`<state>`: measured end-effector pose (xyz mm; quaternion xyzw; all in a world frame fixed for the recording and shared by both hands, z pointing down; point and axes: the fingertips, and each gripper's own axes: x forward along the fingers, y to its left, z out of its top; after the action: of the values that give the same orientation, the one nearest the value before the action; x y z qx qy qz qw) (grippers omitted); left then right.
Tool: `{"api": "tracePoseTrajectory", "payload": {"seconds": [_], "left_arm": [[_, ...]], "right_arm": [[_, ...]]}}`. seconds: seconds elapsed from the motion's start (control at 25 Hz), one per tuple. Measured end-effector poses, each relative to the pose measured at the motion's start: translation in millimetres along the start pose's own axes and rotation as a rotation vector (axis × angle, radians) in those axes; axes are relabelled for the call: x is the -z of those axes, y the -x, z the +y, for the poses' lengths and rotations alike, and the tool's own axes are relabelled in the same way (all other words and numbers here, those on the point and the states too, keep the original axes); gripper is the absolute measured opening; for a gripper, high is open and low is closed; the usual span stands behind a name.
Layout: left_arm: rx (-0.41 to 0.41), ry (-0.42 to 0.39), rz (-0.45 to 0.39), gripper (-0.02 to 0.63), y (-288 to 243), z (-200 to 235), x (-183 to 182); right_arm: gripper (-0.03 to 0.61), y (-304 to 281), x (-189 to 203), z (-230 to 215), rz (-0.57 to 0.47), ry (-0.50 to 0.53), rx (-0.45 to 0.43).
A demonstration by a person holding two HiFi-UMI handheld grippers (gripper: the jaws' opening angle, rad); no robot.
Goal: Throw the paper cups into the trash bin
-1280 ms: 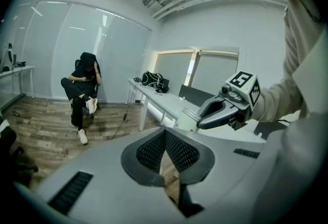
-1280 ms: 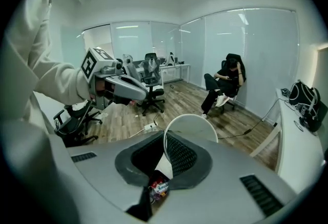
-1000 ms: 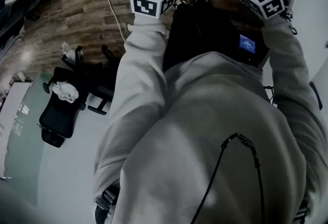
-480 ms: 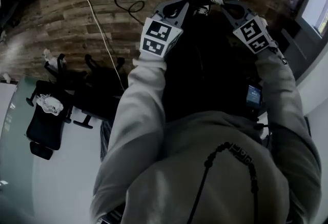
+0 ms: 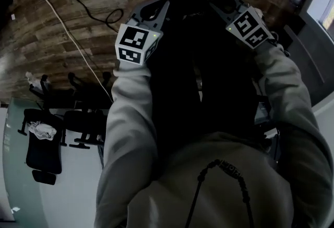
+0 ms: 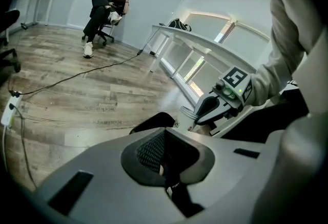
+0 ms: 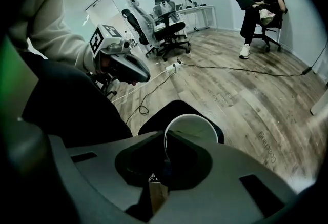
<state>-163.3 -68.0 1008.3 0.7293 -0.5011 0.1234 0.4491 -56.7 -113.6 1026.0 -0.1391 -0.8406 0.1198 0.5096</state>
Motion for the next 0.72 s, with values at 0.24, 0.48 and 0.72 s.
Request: {"api": "tracePoseTrajectory", "payload": {"seconds": [0.24, 0.48, 0.72], "left_arm": [[0.010, -0.017, 0.015, -0.005, -29, 15, 12], [0.022, -0.006, 0.026, -0.005, -34, 20, 26], [0.036, -0.043, 0.033, -0.005, -37, 13, 28]], "right_arm": [[0.038, -32, 27, -6, 0.022, 0.031, -0.049], [0.038, -61, 34, -6, 0.030, 0.004, -0.076], [0.038, -70, 40, -3, 0.036, 0.017, -0.077]]}}
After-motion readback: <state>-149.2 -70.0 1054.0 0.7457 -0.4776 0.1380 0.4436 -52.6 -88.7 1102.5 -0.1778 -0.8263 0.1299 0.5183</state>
